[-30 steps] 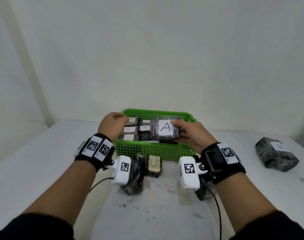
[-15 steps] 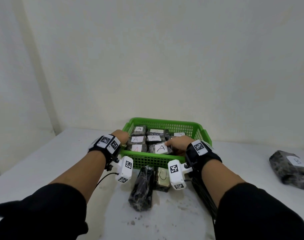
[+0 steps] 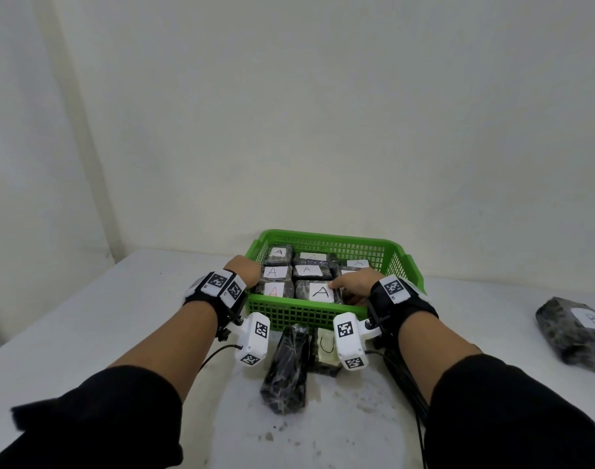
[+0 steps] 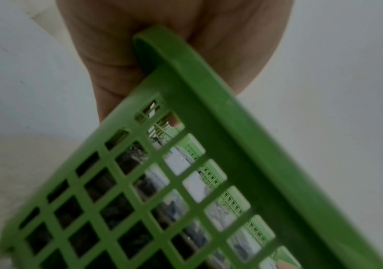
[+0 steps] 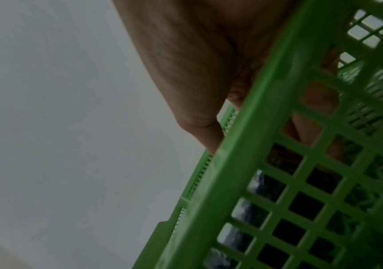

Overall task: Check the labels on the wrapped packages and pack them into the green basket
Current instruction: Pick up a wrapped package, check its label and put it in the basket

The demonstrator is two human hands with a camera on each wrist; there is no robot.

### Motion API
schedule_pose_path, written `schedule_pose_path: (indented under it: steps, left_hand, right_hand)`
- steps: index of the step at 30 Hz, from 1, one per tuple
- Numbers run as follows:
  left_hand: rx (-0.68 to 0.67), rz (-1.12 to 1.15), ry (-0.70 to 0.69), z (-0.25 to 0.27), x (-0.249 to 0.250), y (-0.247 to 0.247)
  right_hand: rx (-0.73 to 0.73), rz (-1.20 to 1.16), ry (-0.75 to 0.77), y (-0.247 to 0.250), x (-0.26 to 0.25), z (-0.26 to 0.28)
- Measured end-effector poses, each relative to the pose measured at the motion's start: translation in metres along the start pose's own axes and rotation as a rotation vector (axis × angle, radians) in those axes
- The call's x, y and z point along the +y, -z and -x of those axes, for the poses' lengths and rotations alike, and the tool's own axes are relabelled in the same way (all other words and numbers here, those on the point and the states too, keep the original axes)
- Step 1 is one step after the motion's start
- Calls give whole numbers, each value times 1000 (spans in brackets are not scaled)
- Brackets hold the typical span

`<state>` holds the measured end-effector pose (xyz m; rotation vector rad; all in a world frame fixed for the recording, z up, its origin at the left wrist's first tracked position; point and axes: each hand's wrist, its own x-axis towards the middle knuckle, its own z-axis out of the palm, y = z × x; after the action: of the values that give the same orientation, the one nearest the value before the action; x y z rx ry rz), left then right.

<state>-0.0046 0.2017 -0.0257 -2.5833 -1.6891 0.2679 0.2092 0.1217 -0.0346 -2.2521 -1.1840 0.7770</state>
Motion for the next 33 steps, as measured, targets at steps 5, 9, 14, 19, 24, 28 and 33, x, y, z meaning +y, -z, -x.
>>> schedule_pose_path:
  steps: [5,9,14,19,24,28,33]
  left_hand:
    - [9,87,30,1,-1,0]
    - [4,160,42,2,-2,1]
    - [33,325,111,6,1,4]
    - [-25,406,127,15,4,8]
    - [52,663,207,16,-2,-2]
    - [172,670,187,39,2,4]
    - [250,613,3,70,28,11]
  right_hand:
    - [-5,23,0,0,2,-2]
    - [-5,27,-2,1,3,-1]
    - [29,28,27,5,0,7]
    - [109,33,61,18,1,28]
    - [175,96,249,29,9,60]
    - [210,64,365,33,20,86]
    - [257,106,416,40,40,115]
